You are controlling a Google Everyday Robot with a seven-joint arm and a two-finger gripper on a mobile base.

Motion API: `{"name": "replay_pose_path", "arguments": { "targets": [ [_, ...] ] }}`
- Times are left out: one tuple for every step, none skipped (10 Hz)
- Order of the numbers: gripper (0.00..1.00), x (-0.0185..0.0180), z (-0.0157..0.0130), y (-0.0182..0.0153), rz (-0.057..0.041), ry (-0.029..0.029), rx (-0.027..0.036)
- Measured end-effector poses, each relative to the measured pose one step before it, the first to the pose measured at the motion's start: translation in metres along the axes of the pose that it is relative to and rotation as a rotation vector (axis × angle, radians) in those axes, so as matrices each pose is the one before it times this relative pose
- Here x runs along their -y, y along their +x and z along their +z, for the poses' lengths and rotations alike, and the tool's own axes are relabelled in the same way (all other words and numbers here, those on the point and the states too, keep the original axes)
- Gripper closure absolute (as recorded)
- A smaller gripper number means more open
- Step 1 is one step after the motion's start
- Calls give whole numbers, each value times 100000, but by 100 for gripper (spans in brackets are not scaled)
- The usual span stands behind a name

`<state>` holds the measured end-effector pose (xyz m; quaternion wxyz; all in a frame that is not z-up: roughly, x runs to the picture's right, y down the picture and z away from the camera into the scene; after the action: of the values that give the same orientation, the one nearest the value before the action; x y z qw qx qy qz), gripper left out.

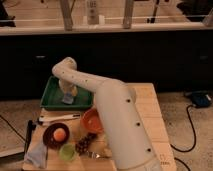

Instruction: Wipe tray with sponge

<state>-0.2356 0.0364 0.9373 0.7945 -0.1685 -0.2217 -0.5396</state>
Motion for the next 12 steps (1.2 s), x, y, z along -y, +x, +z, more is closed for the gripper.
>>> {"name": "replay_pose_path", "arguments": {
  "targets": [
    [99, -575, -390, -1101, -683, 292, 283],
    [99, -981, -493, -596, 114, 167, -582],
    [99, -835, -245, -158, 791, -341, 168],
    [99, -1364, -330, 311, 1833, -344, -659],
    [99, -1358, -267, 628, 2699, -524, -724],
    [99, -754, -138, 597, 1726, -356, -454],
    [99, -525, -161, 950, 1750, -569, -982],
    [99, 76, 34, 536, 1254, -401, -62],
    [99, 221, 159, 775, 791, -696, -414],
    [99, 419, 205, 965, 567, -525, -494],
    [99, 538, 139, 680, 150, -332, -144],
    [99, 692, 43, 128, -546, -176, -125]
  ]
}}
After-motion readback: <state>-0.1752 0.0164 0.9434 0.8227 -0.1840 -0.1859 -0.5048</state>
